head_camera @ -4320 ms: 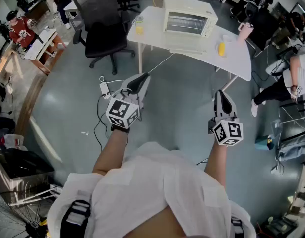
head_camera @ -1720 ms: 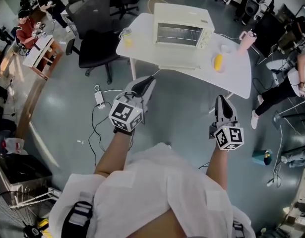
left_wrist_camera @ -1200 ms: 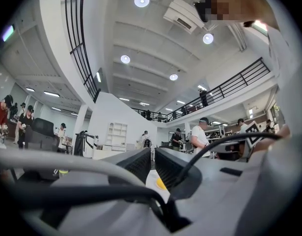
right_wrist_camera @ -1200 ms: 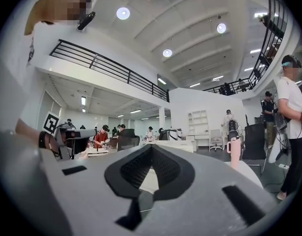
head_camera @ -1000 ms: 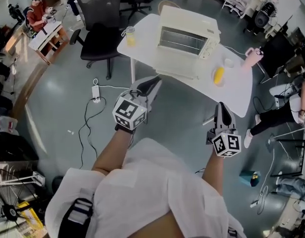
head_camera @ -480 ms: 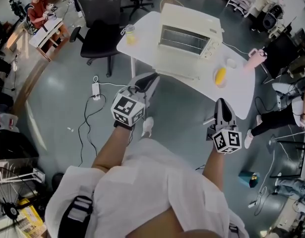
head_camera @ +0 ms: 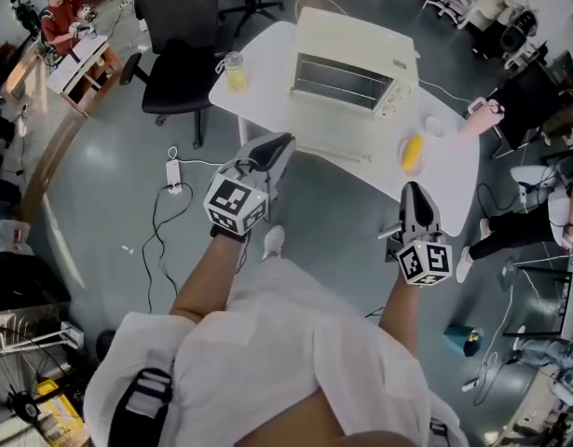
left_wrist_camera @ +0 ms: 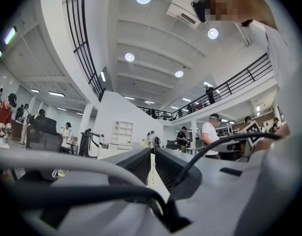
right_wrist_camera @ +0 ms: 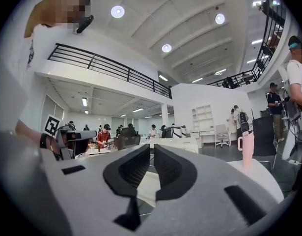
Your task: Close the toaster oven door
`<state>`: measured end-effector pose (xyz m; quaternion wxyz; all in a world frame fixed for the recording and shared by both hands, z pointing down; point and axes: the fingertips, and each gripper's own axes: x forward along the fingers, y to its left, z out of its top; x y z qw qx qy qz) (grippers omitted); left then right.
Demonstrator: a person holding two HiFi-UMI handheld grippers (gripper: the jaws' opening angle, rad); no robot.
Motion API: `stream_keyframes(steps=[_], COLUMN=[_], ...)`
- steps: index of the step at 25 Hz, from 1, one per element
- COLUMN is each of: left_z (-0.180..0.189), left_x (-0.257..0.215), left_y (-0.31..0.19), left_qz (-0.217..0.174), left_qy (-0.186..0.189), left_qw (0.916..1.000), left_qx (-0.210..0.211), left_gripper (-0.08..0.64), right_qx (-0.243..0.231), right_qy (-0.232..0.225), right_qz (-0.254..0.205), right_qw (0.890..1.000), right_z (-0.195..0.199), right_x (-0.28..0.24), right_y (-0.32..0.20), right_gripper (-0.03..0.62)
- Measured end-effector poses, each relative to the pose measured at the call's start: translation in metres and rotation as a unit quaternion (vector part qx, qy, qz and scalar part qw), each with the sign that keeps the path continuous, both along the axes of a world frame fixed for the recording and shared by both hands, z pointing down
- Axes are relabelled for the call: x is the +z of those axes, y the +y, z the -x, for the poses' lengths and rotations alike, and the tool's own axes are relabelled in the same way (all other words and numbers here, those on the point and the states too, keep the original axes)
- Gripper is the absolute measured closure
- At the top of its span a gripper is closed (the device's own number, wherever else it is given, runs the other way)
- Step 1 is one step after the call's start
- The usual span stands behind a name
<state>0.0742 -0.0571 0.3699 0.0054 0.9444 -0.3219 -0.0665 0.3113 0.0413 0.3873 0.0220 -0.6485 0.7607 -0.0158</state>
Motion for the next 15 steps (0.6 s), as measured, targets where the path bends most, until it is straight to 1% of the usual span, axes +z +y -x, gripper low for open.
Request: stream_keyframes(steps=[6, 10, 15], left_z=[-0.009, -0.005, -0.004], left_x=[-0.001, 0.000, -0.001], left_y=[-0.053, -0.085, -0.126], left_qz=[-0.003, -0.001, -0.005], left_qy=[-0.004, -0.006, -0.006], left_qw=[1.0000, 1.0000, 1.0000], left_qx=[-0.002, -0.006, -0.006], left_gripper=[0.538, 0.538, 0.538], right_qx=[0.006, 0.009, 0.000], right_qy=[-0.004, -0.012, -0.012], right_qz=[-0.003, -0.001, 0.002], right_qw=[1.000, 1.000, 1.000], right_z=[-0.017, -0.018, -0.015], right_x=[-0.002, 0.001, 0.003], right_y=[-0.052, -0.084, -0.131], right_gripper=[0.561, 0.560, 0.557])
